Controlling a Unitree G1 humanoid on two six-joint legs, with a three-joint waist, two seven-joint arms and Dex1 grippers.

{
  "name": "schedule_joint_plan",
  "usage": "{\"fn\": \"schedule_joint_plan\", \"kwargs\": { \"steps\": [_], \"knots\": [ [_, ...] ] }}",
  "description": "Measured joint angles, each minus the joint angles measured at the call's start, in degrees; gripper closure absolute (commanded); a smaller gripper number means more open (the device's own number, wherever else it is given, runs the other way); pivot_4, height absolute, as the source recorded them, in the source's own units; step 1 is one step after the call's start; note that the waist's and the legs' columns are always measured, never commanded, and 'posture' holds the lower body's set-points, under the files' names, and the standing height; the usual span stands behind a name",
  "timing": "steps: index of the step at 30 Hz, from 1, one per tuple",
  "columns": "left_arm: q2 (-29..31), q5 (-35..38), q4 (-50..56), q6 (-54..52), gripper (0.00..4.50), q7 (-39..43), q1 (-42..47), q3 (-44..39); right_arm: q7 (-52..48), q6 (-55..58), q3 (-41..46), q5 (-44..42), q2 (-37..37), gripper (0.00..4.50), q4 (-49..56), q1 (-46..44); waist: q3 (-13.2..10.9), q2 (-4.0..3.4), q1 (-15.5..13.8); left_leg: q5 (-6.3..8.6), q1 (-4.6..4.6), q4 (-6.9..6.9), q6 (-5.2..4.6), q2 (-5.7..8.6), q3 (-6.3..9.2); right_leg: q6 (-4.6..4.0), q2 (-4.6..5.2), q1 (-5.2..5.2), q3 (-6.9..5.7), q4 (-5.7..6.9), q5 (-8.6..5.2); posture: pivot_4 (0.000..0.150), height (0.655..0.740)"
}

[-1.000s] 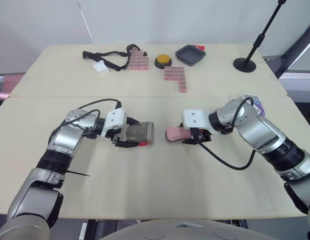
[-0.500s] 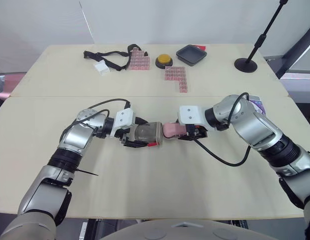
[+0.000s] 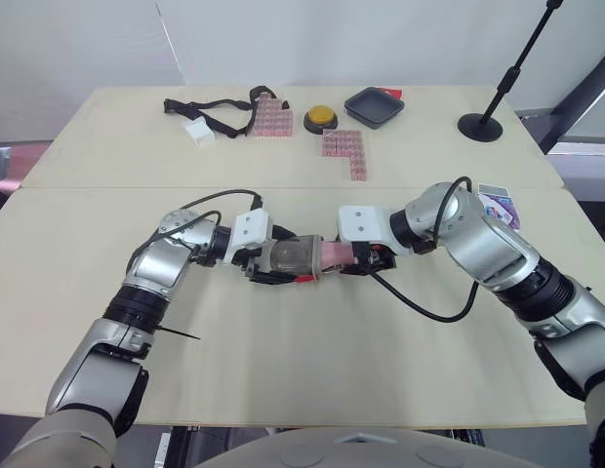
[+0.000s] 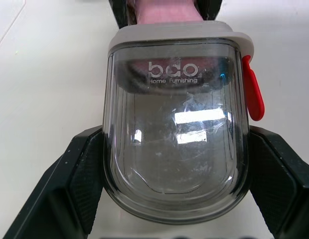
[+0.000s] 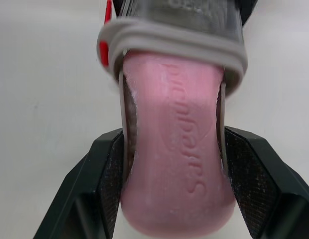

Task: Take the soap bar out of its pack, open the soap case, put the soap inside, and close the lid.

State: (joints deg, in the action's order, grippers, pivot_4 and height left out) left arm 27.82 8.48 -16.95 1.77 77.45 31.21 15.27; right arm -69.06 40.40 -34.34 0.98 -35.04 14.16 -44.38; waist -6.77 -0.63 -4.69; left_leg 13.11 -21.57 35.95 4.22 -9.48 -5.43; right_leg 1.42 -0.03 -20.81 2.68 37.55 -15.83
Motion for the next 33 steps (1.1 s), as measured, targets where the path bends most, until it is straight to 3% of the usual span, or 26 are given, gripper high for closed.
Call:
{"fn": "schedule_joint_plan", "kwargs": {
  "steps": [11,33],
  "knots": [
    [-0.9,-0.3,-0.2,-0.1,1.02,-1.1,0.5,0.6,0.3,4.7,-1.2,0.5,0.8,1.97,1.0,-1.4,0.0,0.0,-0.1,0.0,0.0,0.01,0.0,0.0,0.0,0.0,0.0,0.0,0.01,0.01,0.0,0.15,0.74],
    [-1.8,0.8,-0.2,-2.7,1.02,-0.2,0.1,0.4,-0.9,3.7,-2.5,1.1,-2.8,1.97,1.8,-1.8,0.0,0.0,-0.1,0.0,0.0,0.06,-0.01,0.0,0.0,0.0,0.0,0.0,0.03,0.06,0.0,0.15,0.74]
  ]
}}
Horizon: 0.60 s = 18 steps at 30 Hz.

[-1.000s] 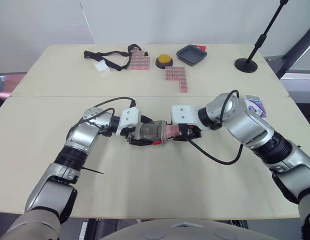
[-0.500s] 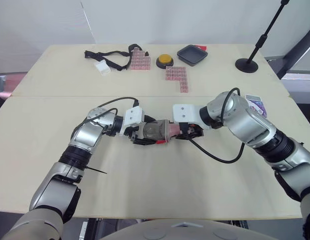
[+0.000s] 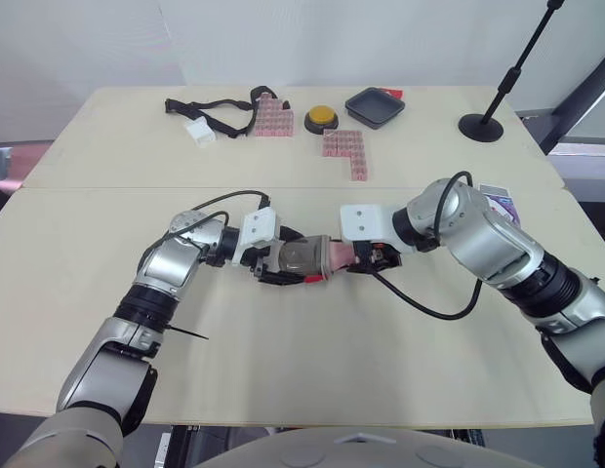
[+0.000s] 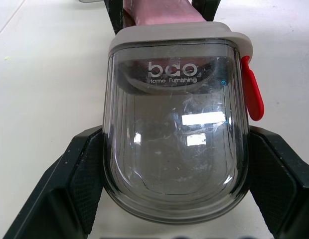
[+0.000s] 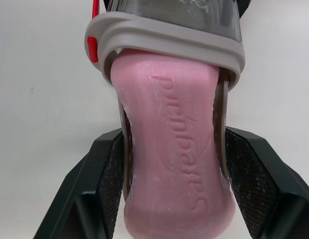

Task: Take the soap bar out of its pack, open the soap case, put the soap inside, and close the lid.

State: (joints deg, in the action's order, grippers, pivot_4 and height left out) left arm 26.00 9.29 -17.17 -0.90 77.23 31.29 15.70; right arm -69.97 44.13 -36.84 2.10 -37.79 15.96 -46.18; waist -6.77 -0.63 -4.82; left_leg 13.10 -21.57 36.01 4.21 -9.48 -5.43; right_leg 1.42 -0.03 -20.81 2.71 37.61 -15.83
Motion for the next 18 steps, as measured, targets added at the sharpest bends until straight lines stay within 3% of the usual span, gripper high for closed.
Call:
{"fn": "schedule_joint_plan", "kwargs": {
  "steps": [18],
  "knots": [
    [-0.6,-2.7,-0.1,1.9,1.02,-1.3,0.1,1.3,-1.7,2.8,-5.4,2.1,-0.9,1.97,0.8,-3.6,0.0,0.0,0.0,0.0,0.01,0.03,-0.01,0.0,0.0,0.0,0.0,-0.01,0.01,0.04,0.0,0.15,0.74]
  ]
}}
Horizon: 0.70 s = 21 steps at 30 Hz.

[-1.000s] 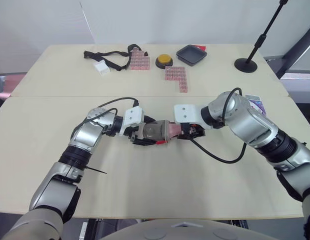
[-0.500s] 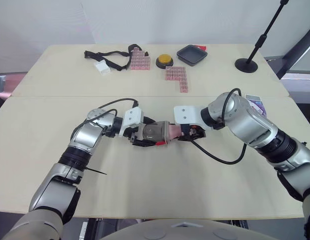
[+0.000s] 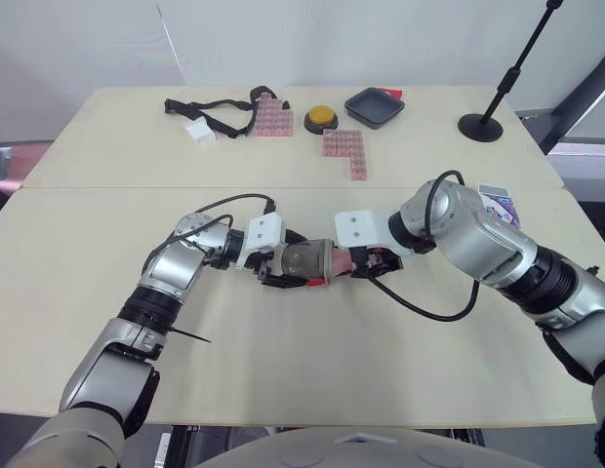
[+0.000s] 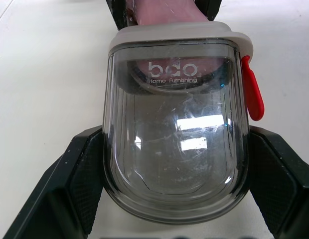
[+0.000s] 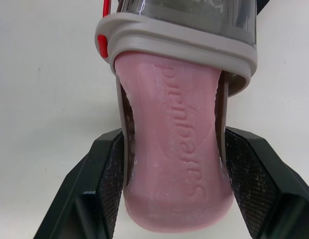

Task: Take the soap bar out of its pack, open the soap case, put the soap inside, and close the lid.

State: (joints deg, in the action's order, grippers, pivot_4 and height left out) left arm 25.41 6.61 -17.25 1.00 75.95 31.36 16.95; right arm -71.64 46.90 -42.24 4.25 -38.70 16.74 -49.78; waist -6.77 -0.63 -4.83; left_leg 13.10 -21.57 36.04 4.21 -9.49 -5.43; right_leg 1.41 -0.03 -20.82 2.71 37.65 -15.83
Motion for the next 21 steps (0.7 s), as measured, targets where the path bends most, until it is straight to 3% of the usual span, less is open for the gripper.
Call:
{"fn": "schedule_joint_plan", "kwargs": {
  "steps": [21],
  "knots": [
    [-0.9,0.1,0.1,-1.7,1.02,-0.3,0.0,0.0,-1.6,1.2,-1.1,1.9,0.0,1.97,-0.4,-1.6,0.0,0.0,0.0,0.0,0.0,0.05,0.0,0.0,0.0,0.0,0.0,-0.01,0.01,0.06,0.0,0.15,0.74]
  ]
}}
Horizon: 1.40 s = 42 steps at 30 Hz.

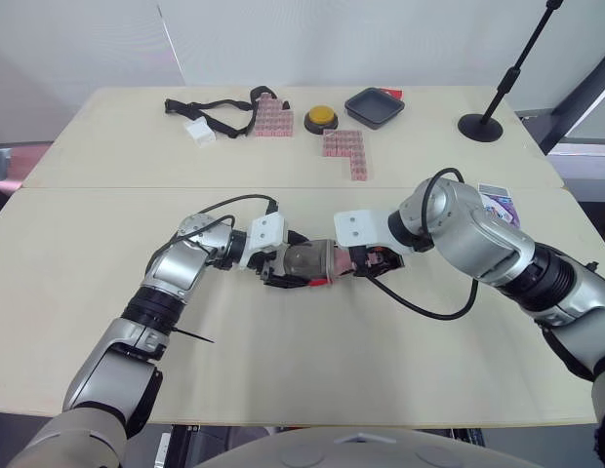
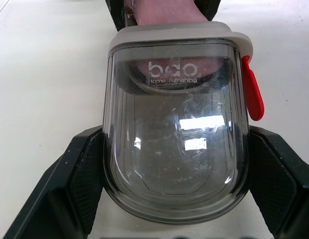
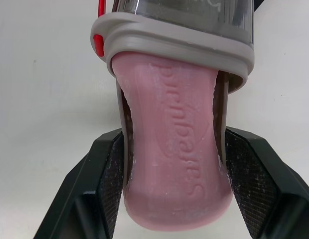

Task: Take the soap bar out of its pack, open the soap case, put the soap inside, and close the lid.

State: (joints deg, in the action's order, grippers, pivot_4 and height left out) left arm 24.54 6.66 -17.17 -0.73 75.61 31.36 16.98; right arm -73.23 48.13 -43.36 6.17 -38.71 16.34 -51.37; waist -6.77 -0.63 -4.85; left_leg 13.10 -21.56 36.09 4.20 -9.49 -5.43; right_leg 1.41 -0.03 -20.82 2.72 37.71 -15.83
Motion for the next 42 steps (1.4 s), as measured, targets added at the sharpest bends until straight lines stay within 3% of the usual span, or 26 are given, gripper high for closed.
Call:
{"fn": "schedule_joint_plan", "kwargs": {
  "steps": [37,38,42],
  "knots": [
    [-2.8,-2.4,1.4,-2.5,1.02,-5.2,0.5,2.3,0.4,3.6,-2.8,1.2,2.2,1.97,-3.0,-2.4,0.0,0.0,0.0,0.0,-0.01,0.09,0.0,0.0,0.0,-0.01,0.0,-0.01,0.02,0.1,-0.01,0.15,0.74],
    [-2.8,-2.4,1.4,-2.5,1.02,-5.2,0.5,2.3,0.4,3.8,-2.8,1.2,2.3,1.18,-3.0,-2.4,0.0,0.0,0.0,0.0,-0.01,0.09,0.0,0.0,0.0,-0.01,0.0,-0.01,0.02,0.1,-0.01,0.15,0.74],
    [-2.8,-2.4,1.4,-2.5,1.02,-5.4,0.5,2.3,0.4,5.0,-2.8,1.1,2.3,0.02,-2.0,-2.4,0.0,0.0,-0.1,0.0,-0.01,0.09,0.0,0.0,0.0,-0.01,0.0,-0.01,0.02,0.1,-0.01,0.15,0.74]
  ]
}}
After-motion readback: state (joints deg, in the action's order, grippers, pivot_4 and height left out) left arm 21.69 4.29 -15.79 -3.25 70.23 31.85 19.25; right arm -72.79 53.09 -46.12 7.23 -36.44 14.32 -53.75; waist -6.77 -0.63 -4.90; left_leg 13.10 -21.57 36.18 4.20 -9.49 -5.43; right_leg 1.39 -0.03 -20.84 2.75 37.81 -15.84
